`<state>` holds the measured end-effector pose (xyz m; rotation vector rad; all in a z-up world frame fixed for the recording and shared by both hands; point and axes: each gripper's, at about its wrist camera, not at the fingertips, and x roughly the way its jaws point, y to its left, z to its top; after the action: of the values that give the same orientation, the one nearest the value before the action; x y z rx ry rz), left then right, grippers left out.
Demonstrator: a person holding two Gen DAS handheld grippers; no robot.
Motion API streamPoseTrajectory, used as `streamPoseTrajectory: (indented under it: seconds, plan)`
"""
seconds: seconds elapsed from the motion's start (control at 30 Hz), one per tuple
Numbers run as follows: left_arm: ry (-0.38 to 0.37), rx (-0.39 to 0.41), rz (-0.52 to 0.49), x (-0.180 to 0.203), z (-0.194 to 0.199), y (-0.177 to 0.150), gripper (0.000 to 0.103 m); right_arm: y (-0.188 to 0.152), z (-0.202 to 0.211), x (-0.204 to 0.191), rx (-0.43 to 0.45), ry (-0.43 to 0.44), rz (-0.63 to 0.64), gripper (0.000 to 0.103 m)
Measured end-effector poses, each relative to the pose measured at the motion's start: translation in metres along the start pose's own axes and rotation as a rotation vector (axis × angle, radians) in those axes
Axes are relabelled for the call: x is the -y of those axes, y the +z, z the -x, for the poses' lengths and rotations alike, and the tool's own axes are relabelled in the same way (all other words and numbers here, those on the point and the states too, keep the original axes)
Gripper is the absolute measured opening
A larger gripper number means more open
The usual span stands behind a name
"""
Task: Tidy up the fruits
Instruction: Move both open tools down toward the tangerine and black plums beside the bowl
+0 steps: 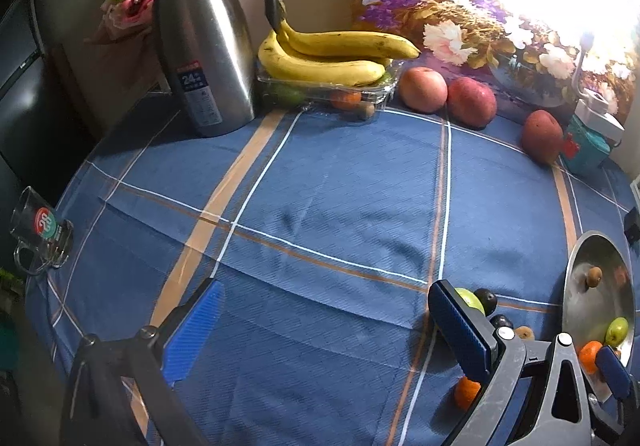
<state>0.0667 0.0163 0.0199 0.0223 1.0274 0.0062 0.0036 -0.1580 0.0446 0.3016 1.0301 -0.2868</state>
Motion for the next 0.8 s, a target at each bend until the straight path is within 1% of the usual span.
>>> streamPoseTrajectory:
  seconds: [0.2, 0.23, 0.3, 0.37, 0.4, 0.47, 0.57, 0.67, 0.8]
  plan:
    - [-0.027, 0.024, 0.005, -0.005, 0.005, 0.003, 0.103, 0.002, -0.004, -0.013, -0.019, 0.042, 0.007, 0.096]
    - [-0.038, 0.019, 0.007, -0.006, 0.005, 0.003, 0.103, 0.002, -0.006, -0.014, -0.024, 0.053, -0.001, 0.094]
    - [-0.051, 0.009, 0.015, -0.007, 0.003, 0.003, 0.103, 0.003, -0.010, -0.015, -0.044, 0.057, -0.012, 0.084]
    - [-0.060, -0.001, 0.023, -0.007, 0.001, 0.003, 0.103, 0.003, -0.015, -0.016, -0.065, 0.059, -0.016, 0.080]
    - [-0.064, -0.007, 0.028, -0.007, -0.001, 0.002, 0.103, 0.003, -0.018, -0.018, -0.077, 0.060, -0.010, 0.075]
    - [-0.085, -0.022, 0.039, -0.008, -0.004, 0.001, 0.103, 0.003, -0.020, -0.020, -0.087, 0.057, 0.000, 0.071]
    - [-0.113, -0.058, 0.055, -0.008, -0.012, -0.001, 0.102, 0.003, -0.023, -0.021, -0.102, 0.066, 0.005, 0.069]
    - [-0.137, -0.107, 0.077, -0.008, -0.023, -0.006, 0.102, 0.001, -0.027, -0.021, -0.127, 0.075, 0.003, 0.062]
    - [-0.153, -0.180, 0.075, -0.003, -0.041, -0.014, 0.101, -0.003, -0.037, -0.020, -0.171, 0.068, -0.003, 0.061]
